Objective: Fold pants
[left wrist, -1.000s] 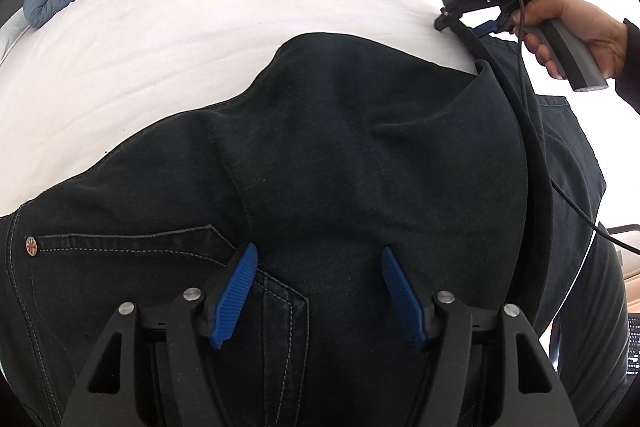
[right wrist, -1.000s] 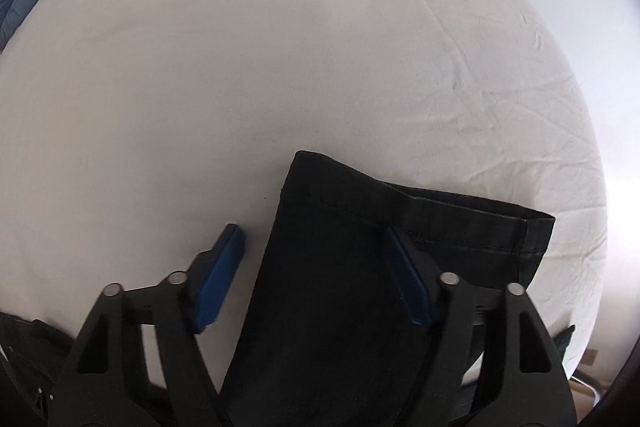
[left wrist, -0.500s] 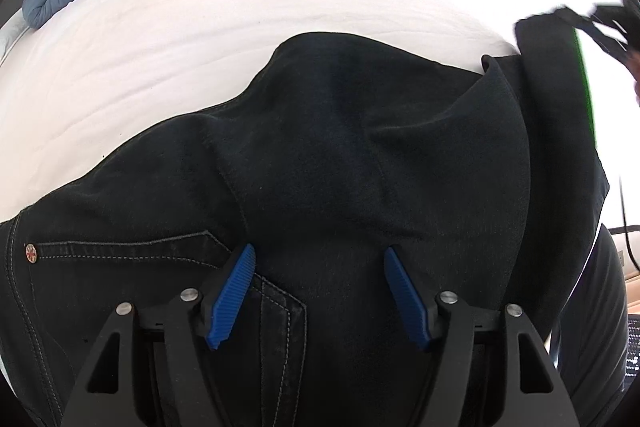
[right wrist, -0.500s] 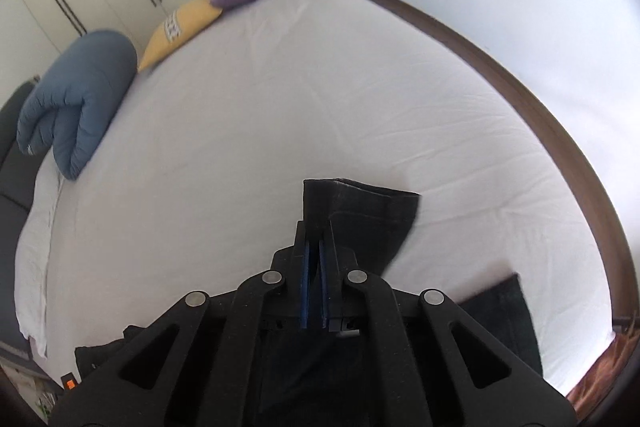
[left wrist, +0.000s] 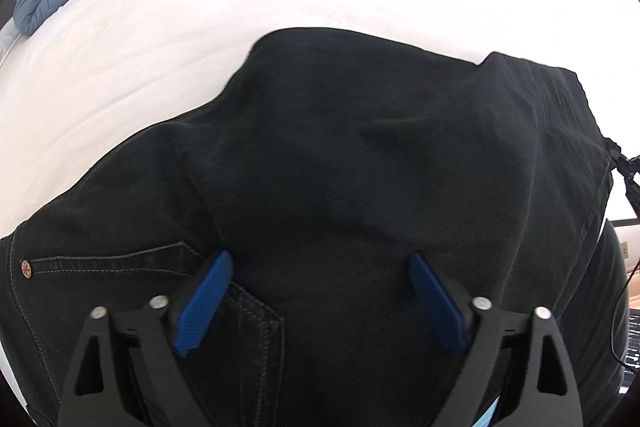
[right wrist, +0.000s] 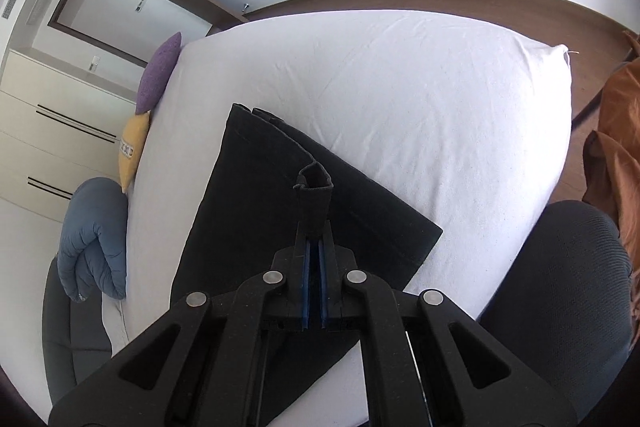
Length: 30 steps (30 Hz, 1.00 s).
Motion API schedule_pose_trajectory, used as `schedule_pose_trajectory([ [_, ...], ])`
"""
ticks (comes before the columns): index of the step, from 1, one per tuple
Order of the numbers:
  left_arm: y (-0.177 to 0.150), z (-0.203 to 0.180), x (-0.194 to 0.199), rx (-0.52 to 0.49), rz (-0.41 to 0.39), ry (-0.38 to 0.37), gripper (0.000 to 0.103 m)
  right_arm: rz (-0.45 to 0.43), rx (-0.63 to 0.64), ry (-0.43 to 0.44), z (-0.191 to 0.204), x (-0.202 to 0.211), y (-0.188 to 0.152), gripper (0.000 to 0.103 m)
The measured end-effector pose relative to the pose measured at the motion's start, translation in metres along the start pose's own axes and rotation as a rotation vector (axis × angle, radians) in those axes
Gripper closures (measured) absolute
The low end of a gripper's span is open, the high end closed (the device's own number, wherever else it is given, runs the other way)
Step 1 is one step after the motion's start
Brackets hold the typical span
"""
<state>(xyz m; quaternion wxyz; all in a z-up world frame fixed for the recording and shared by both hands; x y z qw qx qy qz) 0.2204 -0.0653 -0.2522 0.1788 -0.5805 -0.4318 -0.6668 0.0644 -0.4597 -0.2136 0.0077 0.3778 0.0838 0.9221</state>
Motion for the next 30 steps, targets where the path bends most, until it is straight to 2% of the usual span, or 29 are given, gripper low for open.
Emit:
schedule_pose_trajectory([
  [4, 0.007, -0.007, -0.001, 0.005, 0.014, 0.025, 0.007, -0.004, -0.08, 0.045, -0.015, 0.009, 0.008, 0.101],
  [5, 0.007, -0.009, -0.001, 0.002, 0.017, 0.024, 0.007, -0.002, -0.099, 0.055, -0.024, 0.017, 0.024, 0.101],
  [8, 0.006, -0.015, -0.003, -0.032, 0.025, 0.027, 0.007, 0.03, -0.186, 0.086, -0.035, 0.021, 0.034, 0.101],
  [13, 0.01, -0.015, -0.007, -0.08, 0.05, 0.016, 0.007, 0.068, -0.252, 0.087, -0.053, 0.024, 0.036, 0.101],
  [16, 0.011, -0.008, -0.009, -0.088, 0.06, 0.002, 0.007, 0.06, -0.206, 0.057, -0.055, 0.017, 0.039, 0.101],
  [21, 0.01, -0.008, -0.013, -0.13, 0.081, 0.018, 0.006, 0.065, -0.237, 0.006, -0.086, -0.001, 0.035, 0.101],
  [22, 0.009, -0.006, -0.013, -0.126, 0.082, 0.027, 0.006, 0.06, -0.22, 0.0, -0.095, 0.006, 0.035, 0.102],
  [26, 0.005, 0.001, -0.016, -0.085, 0.049, 0.019, 0.007, 0.096, -0.12, 0.003, -0.085, -0.016, 0.044, 0.101],
  [30, 0.0, -0.008, -0.012, -0.086, 0.033, 0.054, 0.007, 0.1, 0.002, -0.017, -0.074, -0.019, 0.045, 0.099],
])
Point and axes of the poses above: each gripper's, at about its wrist camera, not at the fingertips, and x roughly against the way its jaws point, z to its left, y to its top, the point moved 8 cm from there along -x, roughly the way its jaws point, and after that the axes turned 12 degrees about -x, right-handed, at the moved point
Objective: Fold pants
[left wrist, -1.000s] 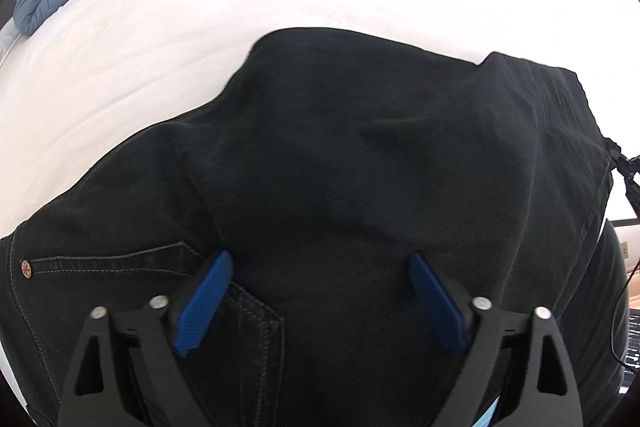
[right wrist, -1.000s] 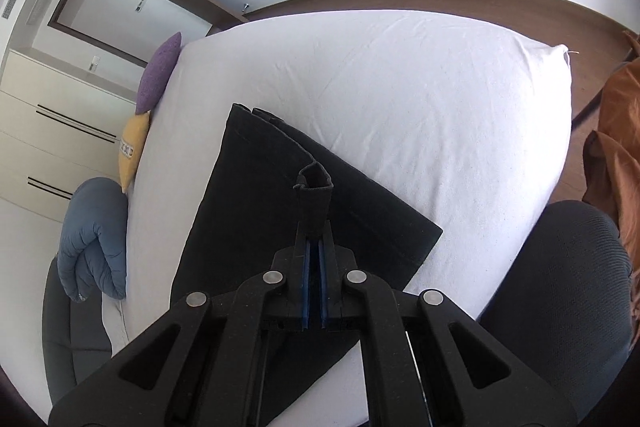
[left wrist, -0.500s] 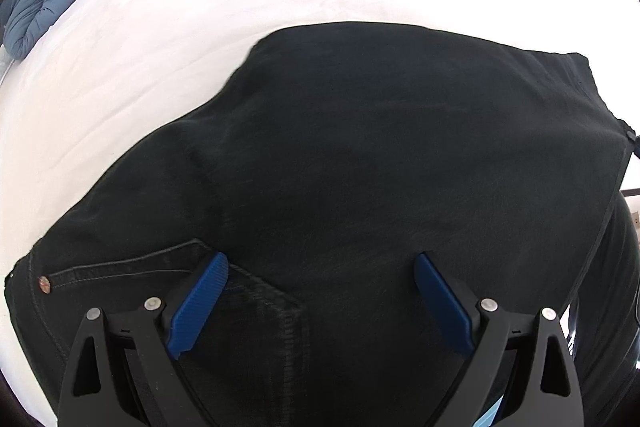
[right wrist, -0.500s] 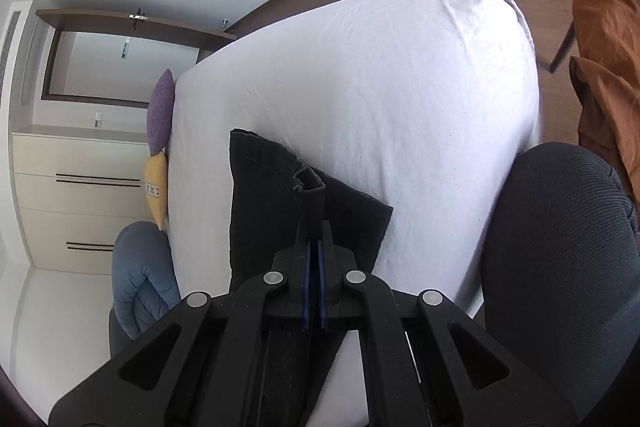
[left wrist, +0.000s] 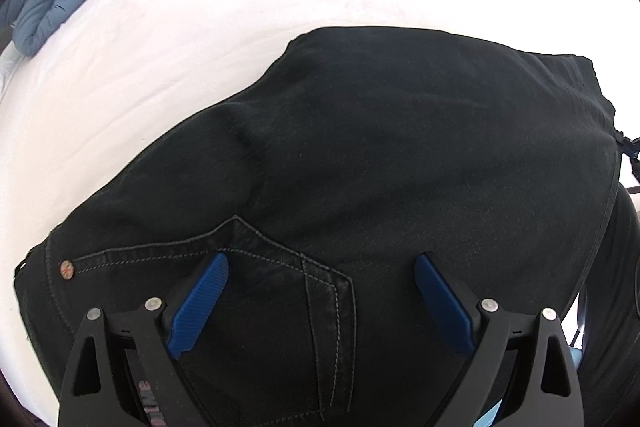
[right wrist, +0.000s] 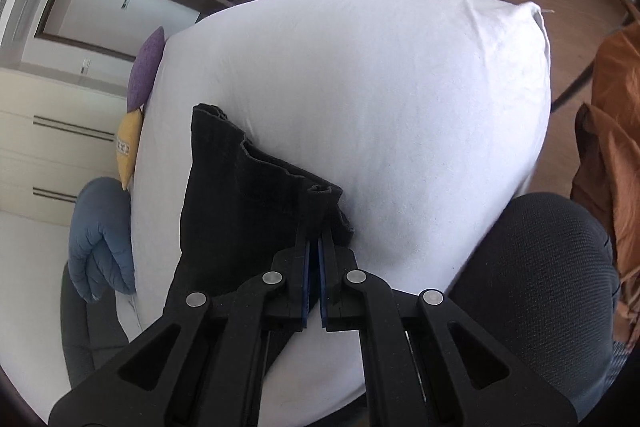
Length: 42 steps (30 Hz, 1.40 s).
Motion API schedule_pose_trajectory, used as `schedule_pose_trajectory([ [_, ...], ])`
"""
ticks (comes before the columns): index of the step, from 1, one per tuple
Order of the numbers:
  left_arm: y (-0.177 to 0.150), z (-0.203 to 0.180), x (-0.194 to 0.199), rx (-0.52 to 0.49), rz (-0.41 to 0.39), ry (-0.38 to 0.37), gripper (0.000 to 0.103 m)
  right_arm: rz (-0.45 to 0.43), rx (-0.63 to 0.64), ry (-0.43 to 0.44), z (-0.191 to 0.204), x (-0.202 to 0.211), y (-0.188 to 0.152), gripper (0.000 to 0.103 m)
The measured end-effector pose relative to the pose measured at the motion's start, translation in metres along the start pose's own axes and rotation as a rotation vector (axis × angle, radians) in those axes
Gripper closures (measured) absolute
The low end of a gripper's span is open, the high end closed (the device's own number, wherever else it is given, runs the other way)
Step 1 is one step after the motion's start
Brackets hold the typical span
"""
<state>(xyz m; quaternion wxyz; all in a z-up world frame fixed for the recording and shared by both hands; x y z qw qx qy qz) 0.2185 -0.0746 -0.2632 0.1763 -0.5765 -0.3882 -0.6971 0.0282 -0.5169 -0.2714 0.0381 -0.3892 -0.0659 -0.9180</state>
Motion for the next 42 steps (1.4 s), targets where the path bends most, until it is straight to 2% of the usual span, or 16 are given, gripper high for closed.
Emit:
schedule_pose_trajectory([
  [6, -0.008, -0.01, 0.01, 0.053, -0.037, 0.006, 0.007, 0.022, 0.028, -0.004, 0.01, 0.006, 0.007, 0.097],
  [9, -0.011, -0.011, 0.015, 0.08, -0.064, 0.009, 0.007, -0.131, 0.059, -0.153, 0.003, 0.033, 0.036, 0.078],
  [11, -0.013, -0.012, 0.017, 0.098, -0.073, 0.01, 0.007, -0.186, 0.045, -0.127, 0.011, 0.05, 0.052, 0.067],
  [13, -0.013, -0.013, 0.018, 0.124, -0.091, 0.014, 0.007, -0.188, 0.126, -0.071, 0.042, 0.058, 0.052, 0.066],
  [15, -0.006, -0.004, 0.019, 0.154, -0.115, 0.006, 0.007, -0.115, 0.262, -0.016, 0.084, 0.047, 0.034, 0.066],
  [18, 0.0, -0.008, 0.02, 0.175, -0.134, -0.004, 0.007, 0.061, 0.443, 0.082, 0.146, 0.005, -0.009, 0.066],
  [21, 0.005, -0.014, 0.023, 0.177, -0.146, 0.01, 0.007, 0.236, 0.53, 0.069, 0.182, -0.056, -0.045, 0.066],
  [25, 0.005, 0.0, 0.025, 0.211, -0.146, 0.018, 0.007, 0.34, 0.559, -0.042, 0.185, -0.141, -0.054, 0.069],
  [26, 0.004, 0.006, 0.023, 0.229, -0.142, 0.022, 0.007, 0.33, 0.558, -0.071, 0.182, -0.157, -0.048, 0.069],
  [27, 0.003, 0.011, 0.02, 0.243, -0.136, 0.027, 0.007, 0.317, 0.559, -0.082, 0.179, -0.173, -0.039, 0.075],
  [29, 0.002, 0.018, 0.015, 0.27, -0.132, 0.04, 0.007, 0.279, 0.513, -0.094, 0.174, -0.19, -0.014, 0.103],
  [31, 0.007, 0.019, 0.01, 0.289, -0.141, 0.039, 0.007, 0.239, 0.466, -0.059, 0.178, -0.198, 0.013, 0.103],
  [34, 0.012, 0.022, 0.009, 0.288, -0.147, 0.057, 0.007, 0.095, 0.571, -0.149, 0.189, -0.199, 0.042, 0.103],
  [36, 0.017, 0.021, 0.01, 0.294, -0.155, 0.066, 0.007, 0.07, 0.547, -0.167, 0.197, -0.189, 0.05, 0.103],
  [39, 0.022, 0.011, 0.021, 0.303, -0.19, 0.053, 0.007, 0.123, 0.513, -0.02, 0.215, -0.144, 0.027, 0.1],
  [42, 0.032, -0.012, 0.03, 0.249, -0.232, 0.032, 0.007, 0.264, 0.55, 0.099, 0.219, -0.119, -0.037, 0.1],
])
Point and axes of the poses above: each gripper's, at about its wrist camera, not at the fingertips, and x roughly against the way its jaws point, z to its left, y to its top, the point moved 8 cm from there along -x, roughly the way its jaws point, and after that the axes turned 12 degrees about -x, right-handed, at the moved point
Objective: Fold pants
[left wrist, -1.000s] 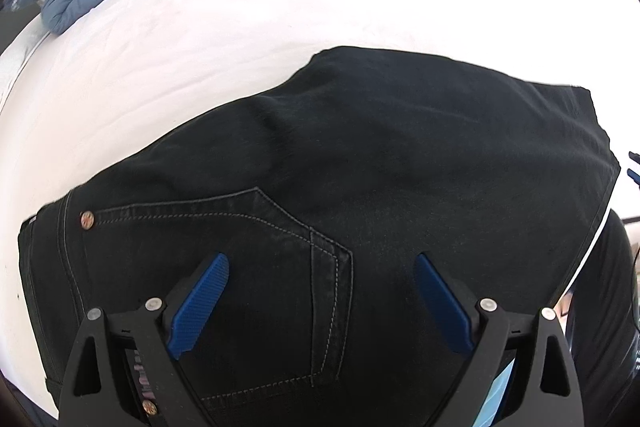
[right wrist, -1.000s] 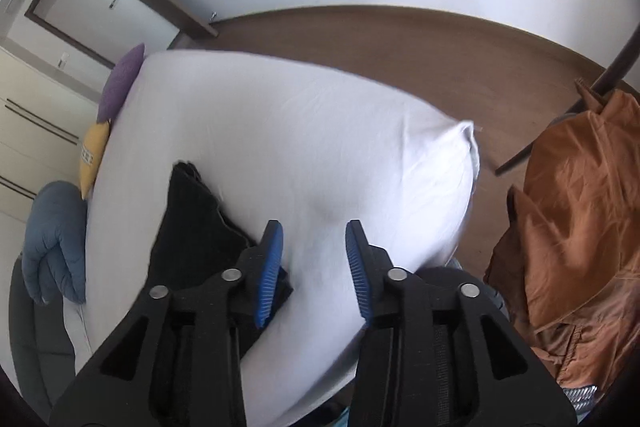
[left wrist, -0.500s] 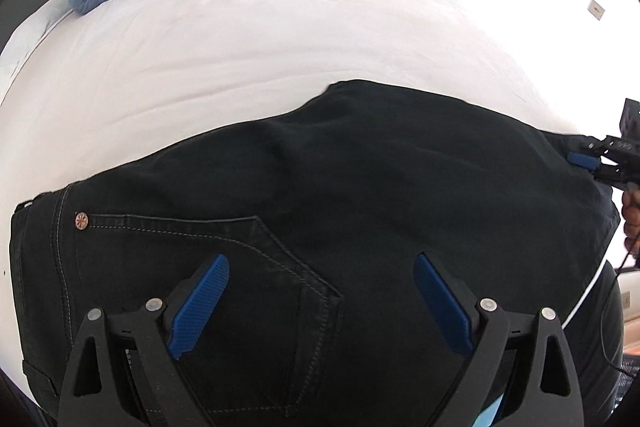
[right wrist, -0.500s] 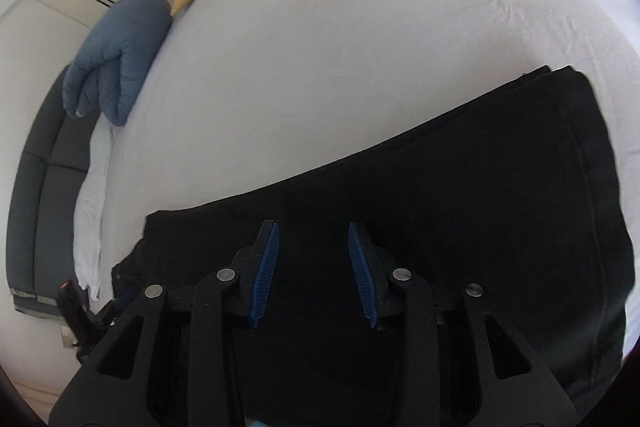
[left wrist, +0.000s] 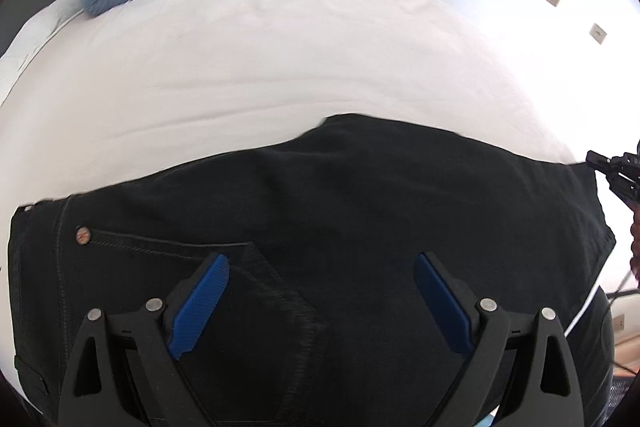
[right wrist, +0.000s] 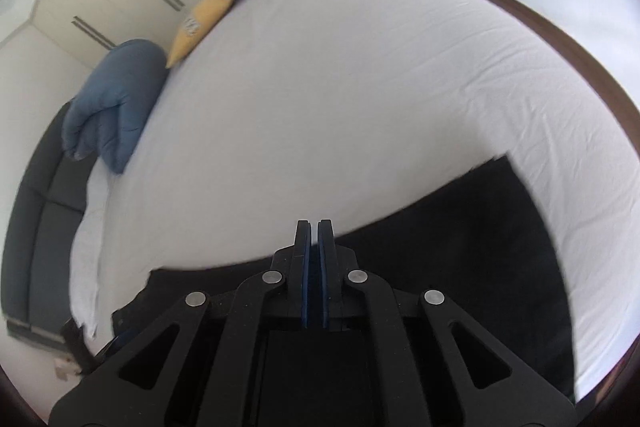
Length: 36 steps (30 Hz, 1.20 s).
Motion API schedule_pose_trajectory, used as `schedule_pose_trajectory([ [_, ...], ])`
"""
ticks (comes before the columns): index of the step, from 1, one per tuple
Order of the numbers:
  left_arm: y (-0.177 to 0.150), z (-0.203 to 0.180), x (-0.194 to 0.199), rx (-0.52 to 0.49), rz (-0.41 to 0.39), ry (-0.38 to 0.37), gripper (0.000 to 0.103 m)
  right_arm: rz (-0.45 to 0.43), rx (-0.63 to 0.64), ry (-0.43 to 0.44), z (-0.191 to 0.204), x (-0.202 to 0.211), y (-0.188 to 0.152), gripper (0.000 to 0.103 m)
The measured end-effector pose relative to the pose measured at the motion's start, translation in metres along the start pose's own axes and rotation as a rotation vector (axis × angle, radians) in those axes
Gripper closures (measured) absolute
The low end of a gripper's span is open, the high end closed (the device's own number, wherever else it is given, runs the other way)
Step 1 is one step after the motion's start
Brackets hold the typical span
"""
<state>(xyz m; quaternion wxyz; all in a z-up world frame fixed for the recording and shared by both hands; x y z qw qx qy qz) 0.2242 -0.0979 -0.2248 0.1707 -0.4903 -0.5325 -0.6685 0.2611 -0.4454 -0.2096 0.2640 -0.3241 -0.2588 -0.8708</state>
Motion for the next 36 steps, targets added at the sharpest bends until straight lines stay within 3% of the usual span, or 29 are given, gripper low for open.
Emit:
schedule_pose_trajectory([
  [2, 0.002, -0.018, -0.006, -0.039, 0.003, -0.009, 0.007, 0.091, 0.054, 0.022, 0.012, -0.014, -0.04, 0.1],
  [5, 0.001, -0.031, -0.029, -0.069, 0.066, 0.003, 0.007, 0.151, 0.063, -0.088, -0.013, -0.055, -0.061, 0.1],
  [6, 0.002, -0.032, -0.036, -0.068, 0.083, 0.008, 0.008, 0.145, 0.043, -0.124, -0.028, -0.066, -0.054, 0.103],
  [7, 0.001, -0.031, -0.042, -0.059, 0.095, 0.007, 0.008, 0.136, 0.007, -0.067, -0.036, -0.074, -0.044, 0.103],
  [9, 0.004, -0.029, -0.046, -0.048, 0.092, 0.005, 0.008, 0.11, -0.034, -0.053, -0.047, -0.078, -0.02, 0.103],
  [12, 0.006, -0.03, -0.051, -0.063, 0.088, 0.02, 0.008, 0.036, 0.03, -0.151, -0.055, -0.061, -0.011, 0.103],
  [16, 0.008, -0.031, -0.039, -0.036, 0.062, 0.009, 0.008, -0.046, -0.085, -0.221, -0.072, -0.025, 0.005, 0.1],
  [18, 0.019, -0.033, -0.027, -0.033, 0.015, -0.014, 0.007, -0.069, -0.043, -0.134, -0.047, -0.009, 0.002, 0.095],
  [21, 0.041, -0.044, -0.029, -0.044, -0.018, -0.046, 0.007, 0.076, 0.0, 0.05, 0.007, -0.036, -0.03, 0.095],
  [23, 0.062, -0.053, -0.038, -0.062, -0.033, -0.06, 0.007, 0.151, 0.061, 0.093, 0.03, -0.057, -0.052, 0.095],
  [25, 0.081, -0.059, -0.052, -0.083, -0.029, -0.081, 0.007, 0.2, 0.079, 0.082, 0.03, -0.079, -0.065, 0.095],
  [27, 0.088, -0.065, -0.078, -0.098, 0.039, -0.085, 0.008, 0.234, 0.025, 0.014, 0.005, -0.097, -0.064, 0.095],
  [28, 0.084, -0.059, -0.092, -0.116, 0.062, -0.068, 0.008, 0.231, -0.005, -0.013, -0.011, -0.105, -0.065, 0.102],
  [30, 0.079, -0.048, -0.107, -0.141, 0.098, -0.045, 0.007, 0.205, -0.091, 0.06, -0.038, -0.097, -0.053, 0.103],
  [33, 0.077, -0.038, -0.107, -0.128, 0.076, -0.091, 0.01, 0.093, -0.148, 0.025, -0.082, -0.06, -0.027, 0.103],
  [36, 0.075, -0.036, -0.103, -0.145, 0.067, -0.037, 0.014, -0.051, -0.26, -0.038, -0.152, 0.021, 0.001, 0.103],
])
Point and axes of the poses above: each gripper's, at about its wrist camera, not at the fingertips, and x roughly against the way its jaws point, z to its left, y to its top, the point moved 8 cm from there along -x, roughly the way its jaws point, and after that the axes turned 12 degrees about -x, right-handed, at the moved point
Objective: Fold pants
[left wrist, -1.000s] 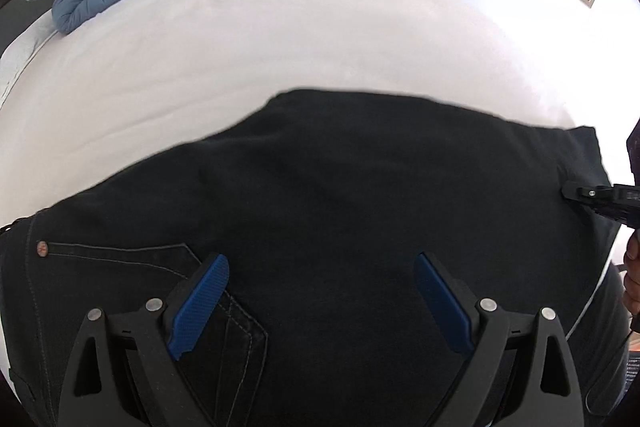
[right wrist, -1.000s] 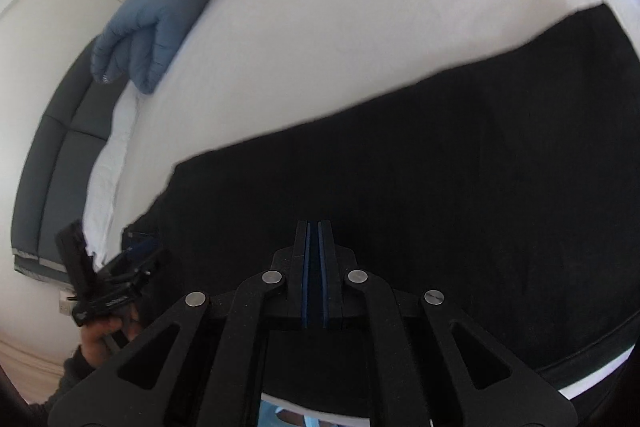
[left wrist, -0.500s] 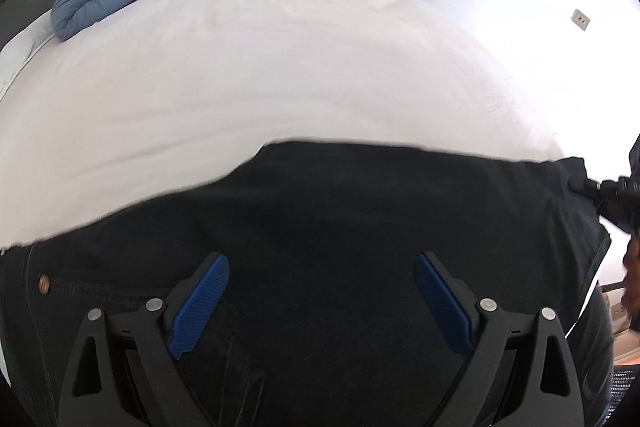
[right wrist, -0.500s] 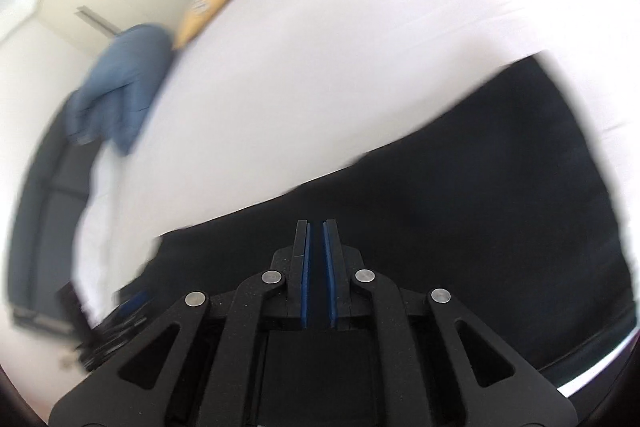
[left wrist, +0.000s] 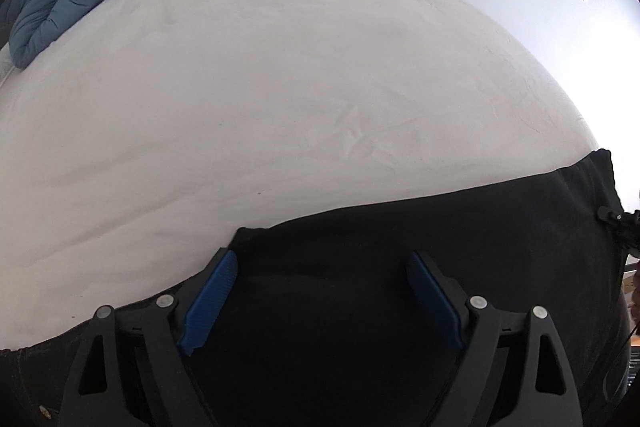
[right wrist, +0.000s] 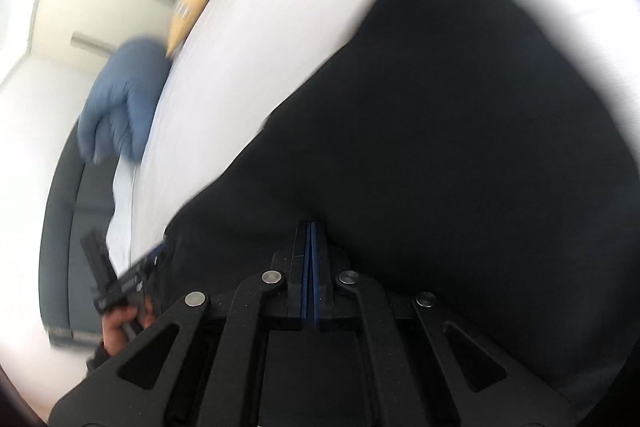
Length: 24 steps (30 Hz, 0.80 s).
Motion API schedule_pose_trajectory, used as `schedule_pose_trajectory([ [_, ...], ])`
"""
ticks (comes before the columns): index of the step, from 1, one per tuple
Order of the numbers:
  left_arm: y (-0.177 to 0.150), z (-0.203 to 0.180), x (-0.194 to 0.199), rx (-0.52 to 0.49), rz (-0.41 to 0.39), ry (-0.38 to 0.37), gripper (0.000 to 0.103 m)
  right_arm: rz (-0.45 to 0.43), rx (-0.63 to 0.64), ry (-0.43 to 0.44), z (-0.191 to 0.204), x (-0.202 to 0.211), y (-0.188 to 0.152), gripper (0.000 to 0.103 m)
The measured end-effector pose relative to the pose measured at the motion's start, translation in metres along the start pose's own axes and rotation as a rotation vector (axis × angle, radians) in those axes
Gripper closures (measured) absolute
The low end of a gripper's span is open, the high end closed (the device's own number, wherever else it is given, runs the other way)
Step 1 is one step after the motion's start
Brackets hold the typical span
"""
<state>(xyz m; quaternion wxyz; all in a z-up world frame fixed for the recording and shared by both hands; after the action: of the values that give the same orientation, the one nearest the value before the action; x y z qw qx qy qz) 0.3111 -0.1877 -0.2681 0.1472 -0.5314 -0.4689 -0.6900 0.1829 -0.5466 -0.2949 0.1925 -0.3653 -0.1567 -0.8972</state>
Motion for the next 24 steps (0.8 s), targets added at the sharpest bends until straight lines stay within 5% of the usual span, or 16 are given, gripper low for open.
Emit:
schedule_pose_trajectory([
  [3, -0.004, 0.001, 0.025, 0.065, -0.048, 0.038, 0.016, -0.171, -0.04, -0.087, -0.032, 0.072, 0.035, 0.097],
  [5, -0.006, -0.019, 0.044, 0.096, -0.098, 0.015, 0.015, -0.181, -0.014, -0.039, -0.016, 0.092, 0.024, 0.095],
  [10, -0.028, -0.1, 0.039, 0.008, -0.091, -0.051, 0.008, 0.163, 0.159, 0.193, 0.058, 0.029, -0.077, 0.095],
  [12, -0.055, -0.111, 0.016, 0.034, -0.024, -0.068, 0.009, 0.241, 0.217, 0.156, 0.067, -0.01, -0.117, 0.095],
  [14, -0.072, -0.108, 0.021, 0.006, -0.069, -0.048, 0.009, 0.269, 0.161, 0.104, 0.04, -0.031, -0.121, 0.097],
  [17, -0.091, -0.09, 0.037, 0.022, -0.08, -0.058, 0.009, 0.211, 0.031, 0.179, 0.002, -0.013, -0.095, 0.103],
  [20, -0.116, -0.057, 0.056, 0.071, -0.143, -0.13, 0.017, 0.075, -0.012, 0.133, -0.026, 0.015, -0.059, 0.103],
  [24, -0.133, 0.005, 0.065, 0.153, -0.162, -0.117, 0.018, -0.088, -0.156, 0.067, -0.077, 0.067, -0.017, 0.103],
])
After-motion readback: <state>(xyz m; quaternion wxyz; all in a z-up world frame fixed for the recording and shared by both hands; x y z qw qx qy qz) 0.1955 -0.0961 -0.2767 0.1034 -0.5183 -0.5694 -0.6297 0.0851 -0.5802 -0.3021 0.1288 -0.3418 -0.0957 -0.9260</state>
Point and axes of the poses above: each gripper's, at about its wrist camera, not at the fingertips, and x roughly against the way its jaws point, z to its left, y to its top, the point moved 8 cm from there along -x, roughly the way its jaws point, and after that the axes turned 12 degrees about -x, right-handed, at the moved point
